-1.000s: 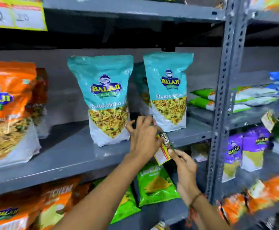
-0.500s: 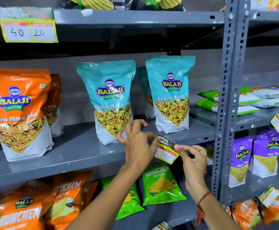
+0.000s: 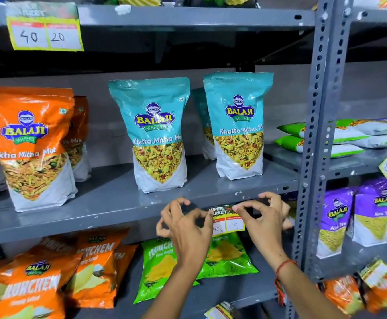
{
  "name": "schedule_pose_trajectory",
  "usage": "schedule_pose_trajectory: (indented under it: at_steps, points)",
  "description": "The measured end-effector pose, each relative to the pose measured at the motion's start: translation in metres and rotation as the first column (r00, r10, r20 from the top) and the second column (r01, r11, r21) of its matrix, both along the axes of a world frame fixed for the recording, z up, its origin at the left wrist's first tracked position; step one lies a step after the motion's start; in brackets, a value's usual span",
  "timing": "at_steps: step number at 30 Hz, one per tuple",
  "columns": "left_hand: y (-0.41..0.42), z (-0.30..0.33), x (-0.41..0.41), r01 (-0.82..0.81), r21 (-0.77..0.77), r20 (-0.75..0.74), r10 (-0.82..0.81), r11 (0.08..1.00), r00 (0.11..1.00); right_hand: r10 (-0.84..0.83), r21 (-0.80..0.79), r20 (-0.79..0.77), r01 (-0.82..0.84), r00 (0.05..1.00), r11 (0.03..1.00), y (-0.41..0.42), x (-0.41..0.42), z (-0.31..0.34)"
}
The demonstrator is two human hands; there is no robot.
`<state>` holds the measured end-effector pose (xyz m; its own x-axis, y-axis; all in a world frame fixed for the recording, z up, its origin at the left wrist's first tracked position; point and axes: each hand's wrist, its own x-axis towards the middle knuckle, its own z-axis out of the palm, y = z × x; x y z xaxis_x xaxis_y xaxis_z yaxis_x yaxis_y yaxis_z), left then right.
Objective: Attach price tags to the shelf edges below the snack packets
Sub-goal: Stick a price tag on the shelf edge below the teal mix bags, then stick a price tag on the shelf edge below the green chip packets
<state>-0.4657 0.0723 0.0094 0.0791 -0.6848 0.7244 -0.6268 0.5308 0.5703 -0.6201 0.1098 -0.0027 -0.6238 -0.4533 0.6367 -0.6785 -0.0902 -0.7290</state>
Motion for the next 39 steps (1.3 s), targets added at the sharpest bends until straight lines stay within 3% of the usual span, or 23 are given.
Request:
schedule_pose_trajectory:
  at_steps: [8,18,27,30,32,35,39]
  points:
    - [-0.005,0.013,-0.008,-0.005,-0.036,-0.08,0.002,0.999,0.997,-0.015,-0.04,-0.022,0.014,1.0,0.999,-0.003,-0.001,0.023]
    - [-0.022,0.01,-0.006,-0.034,-0.065,-0.018,0.033,0.997,0.999,0.005,-0.037,-0.061,-0.007,0.998,0.999,-0.021,-0.005,0.02]
    - [-0.024,-0.001,0.011,-0.123,-0.067,-0.059,0.119,0.99,0.991,-0.08,-0.067,-0.039,0.077,0.996,0.995,-0.017,-0.013,0.013]
    - [-0.014,-0.031,0.023,-0.082,-0.129,-0.085,0.071,0.988,0.994,-0.157,-0.115,0.032,0.159,0.987,0.98,-0.006,-0.022,-0.014]
    - [-0.007,-0.068,0.031,0.0,-0.156,-0.001,0.0,0.988,1.0,-0.164,-0.154,0.091,0.176,0.982,0.972,0.005,-0.029,-0.048]
    - [-0.005,-0.13,0.037,0.107,0.008,0.238,-0.106,0.994,0.966,-0.152,-0.103,0.168,0.171,0.974,0.98,0.024,-0.024,-0.12]
    - [-0.019,-0.196,0.023,0.14,0.269,0.623,-0.283,0.953,0.729,-0.102,0.266,0.486,-0.036,0.868,0.963,0.033,-0.004,-0.245]
